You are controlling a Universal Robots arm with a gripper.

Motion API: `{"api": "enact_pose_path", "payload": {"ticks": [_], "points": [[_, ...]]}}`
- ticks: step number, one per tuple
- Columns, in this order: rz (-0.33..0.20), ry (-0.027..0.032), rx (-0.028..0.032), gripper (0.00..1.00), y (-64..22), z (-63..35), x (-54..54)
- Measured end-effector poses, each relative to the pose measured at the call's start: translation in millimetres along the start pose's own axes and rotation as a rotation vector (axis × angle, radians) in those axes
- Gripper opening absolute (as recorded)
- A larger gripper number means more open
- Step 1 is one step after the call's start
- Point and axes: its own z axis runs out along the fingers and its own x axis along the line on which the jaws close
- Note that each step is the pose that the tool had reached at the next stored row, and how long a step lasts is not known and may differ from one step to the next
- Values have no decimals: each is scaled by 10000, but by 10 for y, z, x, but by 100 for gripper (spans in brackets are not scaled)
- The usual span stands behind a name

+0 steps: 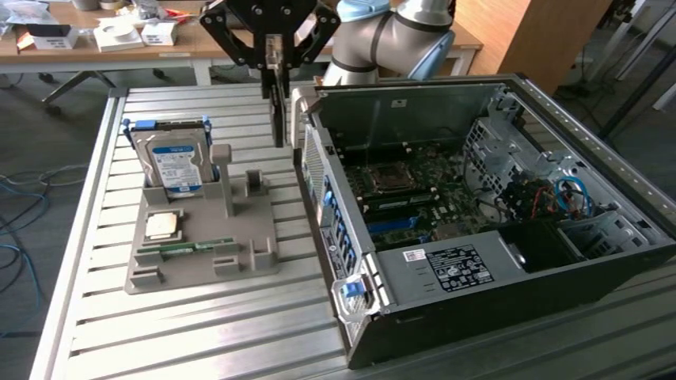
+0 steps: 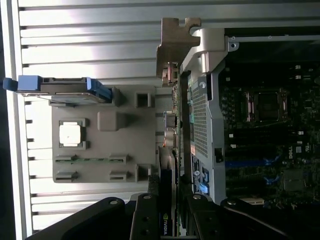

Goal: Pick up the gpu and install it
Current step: 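Pick up the gpu and move the gpu toward the slot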

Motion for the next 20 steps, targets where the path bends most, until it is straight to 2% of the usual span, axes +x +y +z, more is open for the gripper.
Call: {"api": "enact_pose_path", "payload": {"ticks": [20], "points": [[0,0,1,27,31,10,-437]]}}
